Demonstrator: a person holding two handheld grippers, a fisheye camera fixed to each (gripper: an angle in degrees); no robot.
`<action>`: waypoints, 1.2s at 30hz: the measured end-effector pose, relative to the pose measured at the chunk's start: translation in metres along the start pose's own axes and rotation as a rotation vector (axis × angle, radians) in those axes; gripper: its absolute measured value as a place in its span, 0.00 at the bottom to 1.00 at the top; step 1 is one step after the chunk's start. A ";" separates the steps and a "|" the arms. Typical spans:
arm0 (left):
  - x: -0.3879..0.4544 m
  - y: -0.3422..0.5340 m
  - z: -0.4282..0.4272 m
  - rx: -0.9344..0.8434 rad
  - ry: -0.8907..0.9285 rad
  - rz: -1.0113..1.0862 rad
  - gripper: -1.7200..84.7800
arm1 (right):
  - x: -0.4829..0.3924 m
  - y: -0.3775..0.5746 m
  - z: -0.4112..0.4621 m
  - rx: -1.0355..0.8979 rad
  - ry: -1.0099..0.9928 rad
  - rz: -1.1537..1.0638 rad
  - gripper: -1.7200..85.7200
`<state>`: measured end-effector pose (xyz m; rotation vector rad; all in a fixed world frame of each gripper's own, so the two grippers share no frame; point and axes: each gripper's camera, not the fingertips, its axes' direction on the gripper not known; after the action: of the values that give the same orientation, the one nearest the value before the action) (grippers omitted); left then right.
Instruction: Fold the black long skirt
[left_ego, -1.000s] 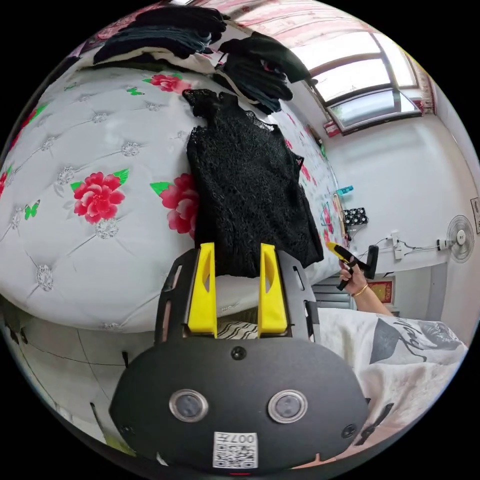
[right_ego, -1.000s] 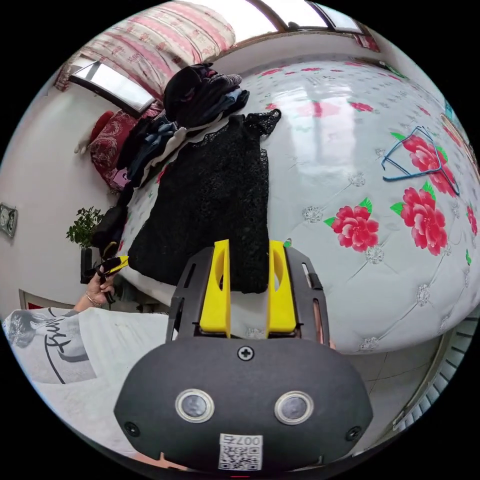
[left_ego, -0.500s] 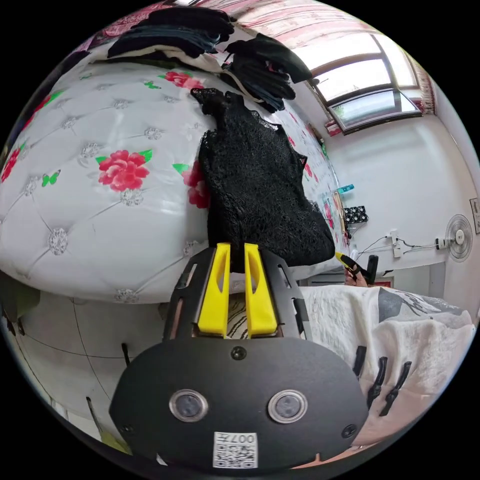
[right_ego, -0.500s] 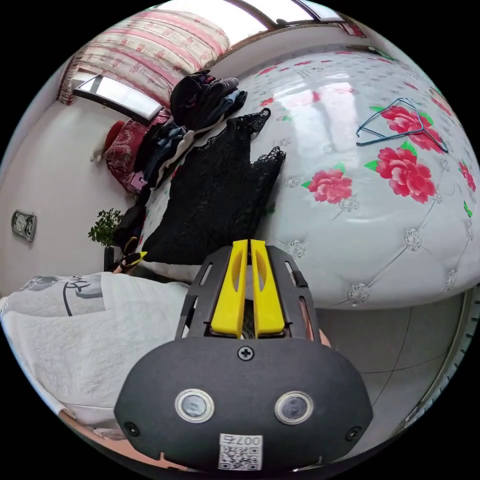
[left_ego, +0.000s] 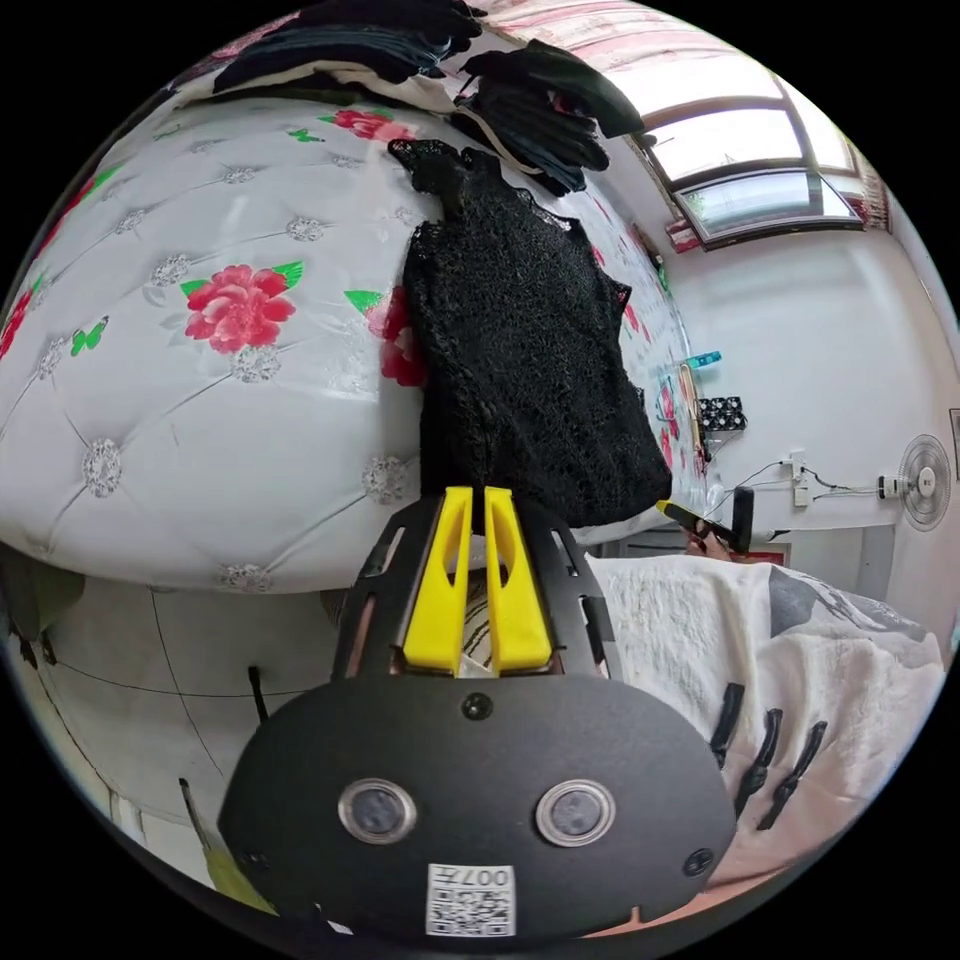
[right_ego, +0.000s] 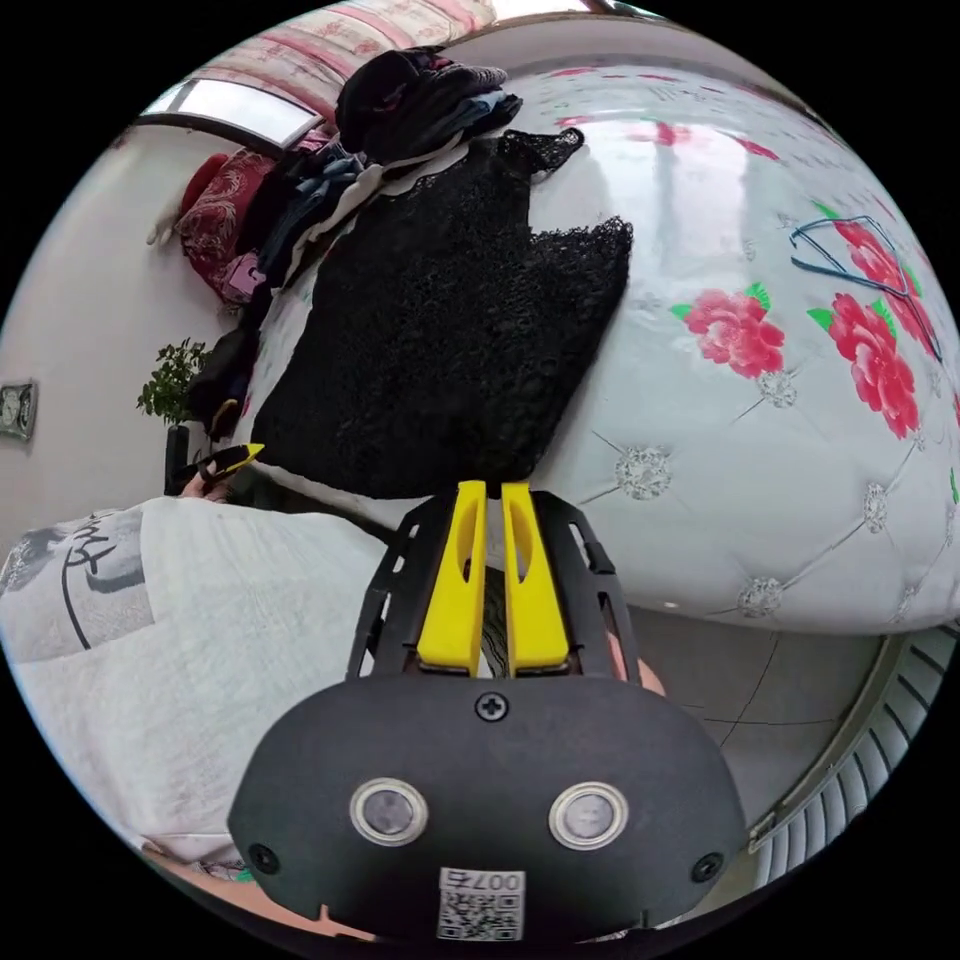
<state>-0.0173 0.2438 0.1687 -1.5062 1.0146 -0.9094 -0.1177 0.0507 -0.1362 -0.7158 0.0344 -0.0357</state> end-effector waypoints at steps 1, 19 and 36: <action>0.000 0.000 -0.006 0.017 0.026 -0.001 0.02 | 0.003 0.000 -0.019 0.059 -0.054 -0.013 0.03; 0.001 -0.036 -0.133 0.226 0.401 -0.058 0.02 | 0.064 -0.001 -0.158 0.270 -0.629 0.081 0.02; -0.042 -0.169 -0.049 0.204 -0.023 -0.015 0.13 | 0.153 -0.074 -0.027 0.524 -0.294 0.384 0.13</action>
<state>-0.0552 0.2807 0.3416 -1.3517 0.8673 -0.9733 0.0326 -0.0292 -0.1109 -0.1765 -0.1168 0.4151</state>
